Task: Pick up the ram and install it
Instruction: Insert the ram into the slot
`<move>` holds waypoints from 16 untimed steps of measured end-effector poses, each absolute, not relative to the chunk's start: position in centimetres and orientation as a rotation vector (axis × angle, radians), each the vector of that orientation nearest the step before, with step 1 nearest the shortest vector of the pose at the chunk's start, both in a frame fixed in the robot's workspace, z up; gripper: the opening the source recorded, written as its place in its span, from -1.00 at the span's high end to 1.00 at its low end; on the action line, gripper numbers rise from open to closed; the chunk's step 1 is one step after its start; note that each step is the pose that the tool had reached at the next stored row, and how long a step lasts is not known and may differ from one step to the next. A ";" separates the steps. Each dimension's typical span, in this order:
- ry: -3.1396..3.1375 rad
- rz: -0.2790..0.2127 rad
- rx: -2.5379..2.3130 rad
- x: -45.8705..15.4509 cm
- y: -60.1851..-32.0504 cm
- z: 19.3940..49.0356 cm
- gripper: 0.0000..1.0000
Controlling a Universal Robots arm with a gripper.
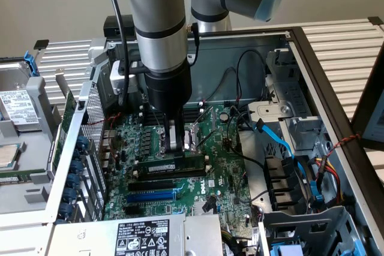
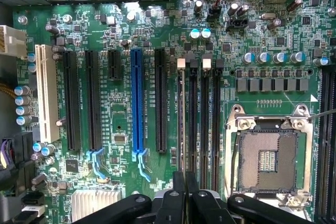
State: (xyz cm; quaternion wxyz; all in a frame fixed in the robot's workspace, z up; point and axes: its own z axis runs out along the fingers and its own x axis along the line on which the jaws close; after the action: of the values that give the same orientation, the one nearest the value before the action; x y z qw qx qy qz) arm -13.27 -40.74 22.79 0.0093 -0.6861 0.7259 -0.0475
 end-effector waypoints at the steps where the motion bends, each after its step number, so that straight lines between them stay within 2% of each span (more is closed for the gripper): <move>1: 2.267 -0.148 -2.142 -13.3 -40.7 22.8 0.76; 11: 2.271 -0.146 -2.135 -13.3 -40.8 22.5 0.76; 12: 2.271 -0.146 -2.134 -13.3 -40.8 22.5 0.60; 14: 2.275 -0.145 -2.132 -13.3 -40.8 22.5 0.60; 15: 2.277 -0.144 -2.130 -13.3 -40.8 22.5 0.47; 16: 2.281 -0.143 -2.127 -13.3 -40.8 22.6 0.47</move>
State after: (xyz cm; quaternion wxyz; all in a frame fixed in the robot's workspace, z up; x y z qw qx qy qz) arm -13.29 -40.77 22.56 0.0097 -0.6813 0.7305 -0.0458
